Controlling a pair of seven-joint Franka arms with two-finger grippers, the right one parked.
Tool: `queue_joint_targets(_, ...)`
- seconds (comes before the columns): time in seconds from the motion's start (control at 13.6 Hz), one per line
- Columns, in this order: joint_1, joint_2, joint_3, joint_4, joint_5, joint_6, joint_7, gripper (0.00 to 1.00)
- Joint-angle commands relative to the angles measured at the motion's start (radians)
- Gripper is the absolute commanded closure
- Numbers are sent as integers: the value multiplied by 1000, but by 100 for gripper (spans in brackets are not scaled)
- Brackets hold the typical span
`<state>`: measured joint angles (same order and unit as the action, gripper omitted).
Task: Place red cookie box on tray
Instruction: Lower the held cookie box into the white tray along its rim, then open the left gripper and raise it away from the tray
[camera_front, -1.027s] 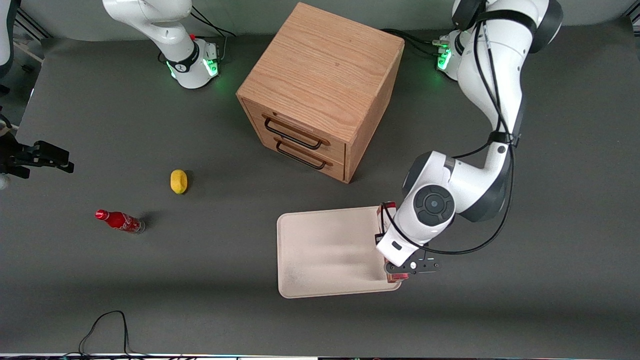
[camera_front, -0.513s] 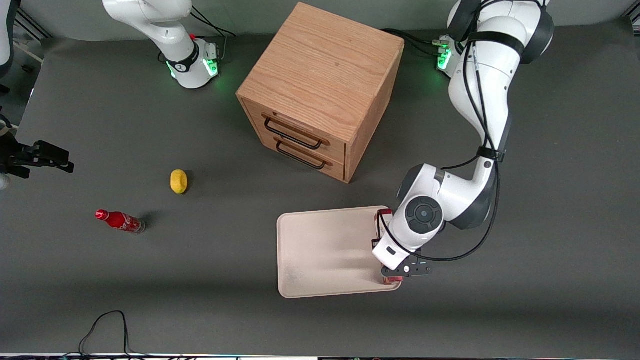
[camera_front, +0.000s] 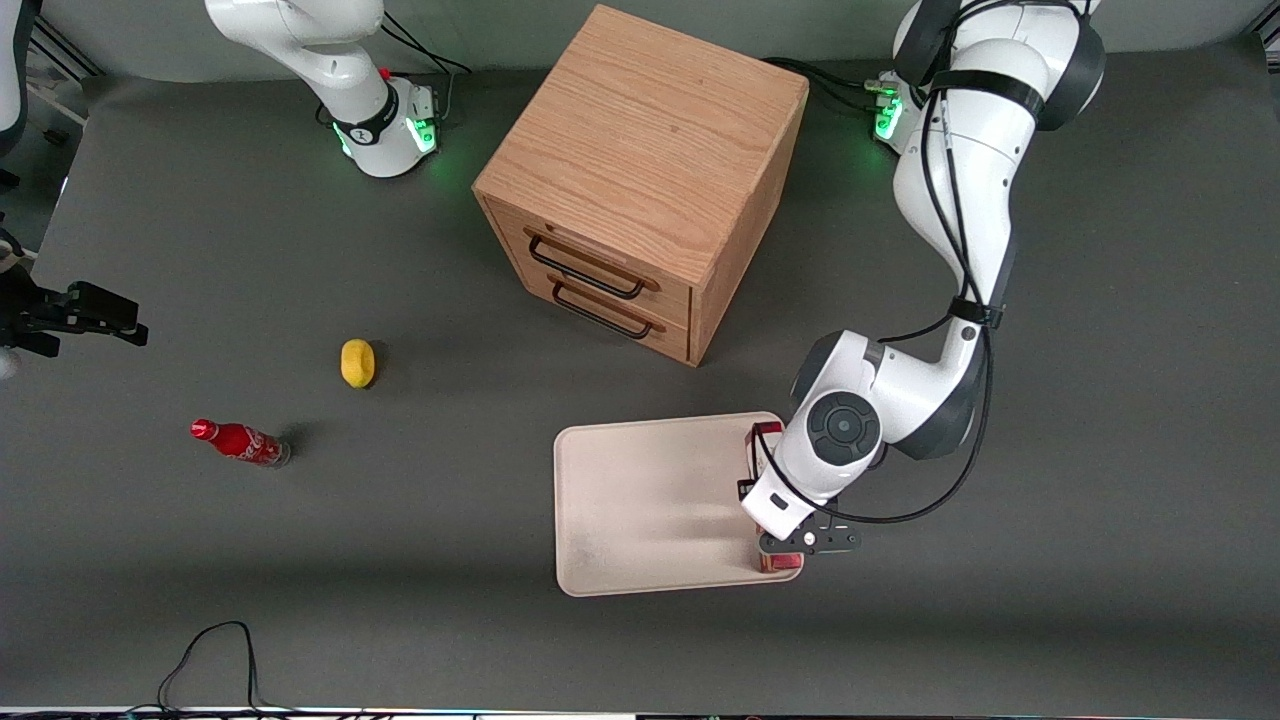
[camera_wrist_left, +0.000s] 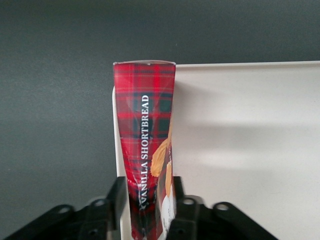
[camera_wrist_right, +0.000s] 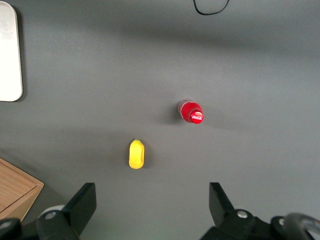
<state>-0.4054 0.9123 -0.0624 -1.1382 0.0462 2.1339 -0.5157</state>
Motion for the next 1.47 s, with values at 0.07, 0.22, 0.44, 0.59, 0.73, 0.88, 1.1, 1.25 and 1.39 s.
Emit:
queue_joint_targets(0.07, -9, -61, 10, -11, 15, -79, -20, 0)
queue_joint_targets(0.22, -10, -142, 7, -5, 11, -214, -20, 0)
queue_joint_targets(0.44, -10, -295, 4, -6, 4, -391, -7, 0)
queue_joint_targets(0.59, -12, -395, 1, -6, 0, -504, -4, 0)
queue_joint_targets(0.73, -15, -473, 0, -6, 0, -566, -4, 0)
queue_joint_targets(0.88, -12, -527, -10, -9, 0, -603, -4, 0)
queue_joint_targets(1.1, 20, -611, -5, -107, 0, -637, 37, 0)
queue_joint_targets(1.25, 83, -731, -4, -284, 0, -574, 129, 0)
queue_joint_targets(1.39, 141, -826, -1, -444, 3, -508, 178, 0)
